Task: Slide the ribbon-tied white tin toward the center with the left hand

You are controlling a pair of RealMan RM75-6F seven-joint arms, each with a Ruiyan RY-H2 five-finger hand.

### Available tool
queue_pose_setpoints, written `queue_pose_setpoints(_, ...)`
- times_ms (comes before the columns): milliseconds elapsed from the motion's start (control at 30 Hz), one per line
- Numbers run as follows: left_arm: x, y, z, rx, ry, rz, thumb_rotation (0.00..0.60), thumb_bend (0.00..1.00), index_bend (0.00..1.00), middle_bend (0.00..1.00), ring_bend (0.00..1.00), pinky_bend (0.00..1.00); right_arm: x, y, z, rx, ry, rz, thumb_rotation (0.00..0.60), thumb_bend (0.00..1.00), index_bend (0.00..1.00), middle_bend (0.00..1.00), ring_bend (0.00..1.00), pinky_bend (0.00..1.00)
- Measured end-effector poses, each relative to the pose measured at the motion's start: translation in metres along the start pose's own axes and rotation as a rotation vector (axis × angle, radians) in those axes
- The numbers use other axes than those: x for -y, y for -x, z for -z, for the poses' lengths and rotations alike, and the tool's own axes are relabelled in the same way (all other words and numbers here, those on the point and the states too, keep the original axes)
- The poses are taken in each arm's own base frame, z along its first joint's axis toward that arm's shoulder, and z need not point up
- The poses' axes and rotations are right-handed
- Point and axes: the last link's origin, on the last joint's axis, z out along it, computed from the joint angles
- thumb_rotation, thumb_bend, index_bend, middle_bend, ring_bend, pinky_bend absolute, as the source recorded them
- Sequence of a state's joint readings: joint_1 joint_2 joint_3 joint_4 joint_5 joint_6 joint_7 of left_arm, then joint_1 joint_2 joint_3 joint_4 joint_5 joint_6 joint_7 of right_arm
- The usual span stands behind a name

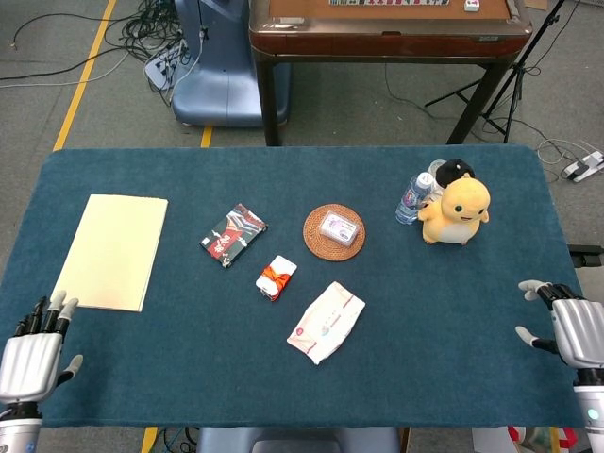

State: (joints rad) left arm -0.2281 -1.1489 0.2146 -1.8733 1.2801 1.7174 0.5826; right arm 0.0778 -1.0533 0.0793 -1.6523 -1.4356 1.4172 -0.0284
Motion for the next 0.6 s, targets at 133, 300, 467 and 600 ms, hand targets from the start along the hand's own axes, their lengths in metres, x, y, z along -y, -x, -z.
queue_pose_setpoints(133,0.009,-0.001,-0.002,-0.050,-0.029,-0.003,0.600,0.25,0.12,0.02,0.02,0.18,-0.002,0.002,-0.003,0.021,0.018,0.012,0.600,0.01,0.36,0.44,0.35,0.58)
queue_pose_setpoints(300,0.013,0.001,-0.006,-0.100,-0.042,0.005,0.600,0.25,0.12,0.02,0.02,0.20,-0.002,0.001,-0.006,0.027,0.027,0.009,0.600,0.01,0.36,0.44,0.35,0.58)
queue_pose_setpoints(467,0.013,0.005,-0.008,-0.127,-0.040,0.018,0.600,0.22,0.12,0.02,0.02,0.22,-0.005,0.001,-0.008,0.028,0.042,0.004,0.600,0.01,0.36,0.44,0.35,0.58)
queue_pose_setpoints(600,0.012,0.010,-0.009,-0.123,-0.032,0.017,0.600,0.22,0.12,0.02,0.02,0.22,-0.004,0.002,-0.008,0.029,0.039,0.011,0.600,0.01,0.36,0.44,0.35,0.58)
